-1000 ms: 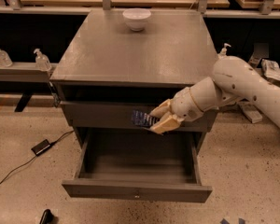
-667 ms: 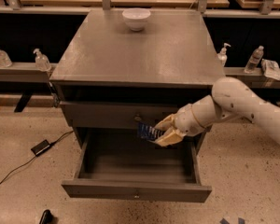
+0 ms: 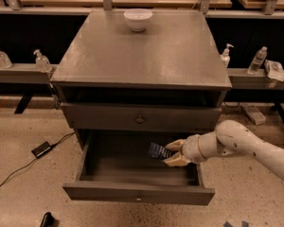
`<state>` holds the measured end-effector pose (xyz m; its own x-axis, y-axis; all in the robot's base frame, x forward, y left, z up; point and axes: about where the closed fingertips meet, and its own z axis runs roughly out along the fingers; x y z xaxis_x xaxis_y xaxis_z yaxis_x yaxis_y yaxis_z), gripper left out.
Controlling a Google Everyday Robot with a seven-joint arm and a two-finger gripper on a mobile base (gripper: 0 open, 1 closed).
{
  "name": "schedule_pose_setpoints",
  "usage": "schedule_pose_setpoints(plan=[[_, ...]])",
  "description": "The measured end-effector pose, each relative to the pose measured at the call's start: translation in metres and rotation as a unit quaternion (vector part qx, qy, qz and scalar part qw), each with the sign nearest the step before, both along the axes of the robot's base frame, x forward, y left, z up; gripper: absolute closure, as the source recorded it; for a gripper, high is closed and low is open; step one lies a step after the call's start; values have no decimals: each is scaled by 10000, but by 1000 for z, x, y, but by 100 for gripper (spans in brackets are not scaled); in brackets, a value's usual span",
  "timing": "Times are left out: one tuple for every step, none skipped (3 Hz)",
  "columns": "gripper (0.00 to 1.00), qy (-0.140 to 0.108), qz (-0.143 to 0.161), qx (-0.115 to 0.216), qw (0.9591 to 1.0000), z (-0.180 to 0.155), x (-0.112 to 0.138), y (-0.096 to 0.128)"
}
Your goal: Place rxbar blueberry into middle drawer
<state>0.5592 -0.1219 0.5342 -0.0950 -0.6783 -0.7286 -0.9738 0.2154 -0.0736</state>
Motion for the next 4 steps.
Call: schedule_pose_setpoints(plan=[[100, -40, -50, 7, 10000, -4, 2, -1], [100, -70, -44, 33, 10000, -27, 17, 10], [100, -71, -42, 62, 9999, -61, 42, 24], [78, -97, -133, -125, 9998, -81, 63, 37]])
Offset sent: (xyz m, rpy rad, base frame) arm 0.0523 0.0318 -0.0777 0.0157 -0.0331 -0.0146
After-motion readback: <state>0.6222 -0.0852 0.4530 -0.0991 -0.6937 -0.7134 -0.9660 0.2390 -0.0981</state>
